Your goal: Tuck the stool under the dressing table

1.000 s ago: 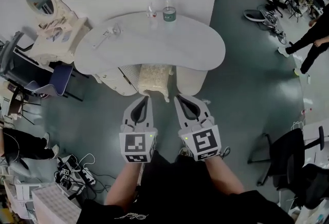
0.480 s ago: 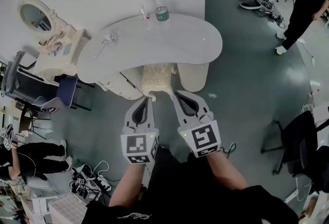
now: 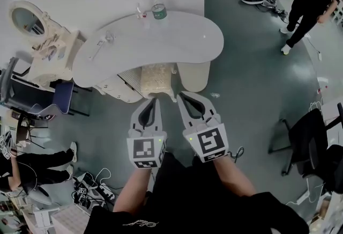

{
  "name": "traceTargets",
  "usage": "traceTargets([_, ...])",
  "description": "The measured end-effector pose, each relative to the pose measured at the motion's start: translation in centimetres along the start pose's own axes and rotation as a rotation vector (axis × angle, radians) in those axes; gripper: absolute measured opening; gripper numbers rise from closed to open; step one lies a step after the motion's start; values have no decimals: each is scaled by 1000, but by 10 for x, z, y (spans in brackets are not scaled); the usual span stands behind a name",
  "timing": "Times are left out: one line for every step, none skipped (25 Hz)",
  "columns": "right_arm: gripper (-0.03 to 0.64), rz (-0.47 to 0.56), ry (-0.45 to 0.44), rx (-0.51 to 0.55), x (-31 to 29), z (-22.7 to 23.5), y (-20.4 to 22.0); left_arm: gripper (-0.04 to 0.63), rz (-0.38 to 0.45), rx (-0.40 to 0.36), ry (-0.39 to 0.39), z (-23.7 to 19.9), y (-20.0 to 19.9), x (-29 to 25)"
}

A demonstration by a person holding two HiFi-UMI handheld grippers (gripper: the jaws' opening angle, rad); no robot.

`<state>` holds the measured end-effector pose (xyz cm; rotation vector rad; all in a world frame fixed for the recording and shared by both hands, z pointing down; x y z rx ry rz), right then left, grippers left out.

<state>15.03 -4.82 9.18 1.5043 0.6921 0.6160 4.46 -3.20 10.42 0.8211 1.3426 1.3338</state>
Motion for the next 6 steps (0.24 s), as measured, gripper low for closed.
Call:
traceTargets([6,-3,2,-5,1,2,1,5,1,2,3,3,0,-1])
traceTargets([6,-4,3,2,1,4,2,5,1,3,6,4,0,-2])
traceTargets([6,-4,2,13,0,5,2,5,-2,2,9,4,0,-3])
traceTargets([6,-3,2,19,-1,6,2,5,-7,-1,11,4,0,-4])
traceTargets([6,-4,4,17,-3,6,3,5,-12,-6,12,3,0,-5])
traceTargets([6,-4,6,12,-4,6,3,5,-17,-11,14,2,0,-6])
Point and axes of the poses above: the fingertips, and each gripper's own axes: x backward along the fingers, z to its right, y out of its underside, the point moved 4 cm from there along x, backward along the fingers, and after that the axes turned 1 degree about y, right-handed, at the moved point
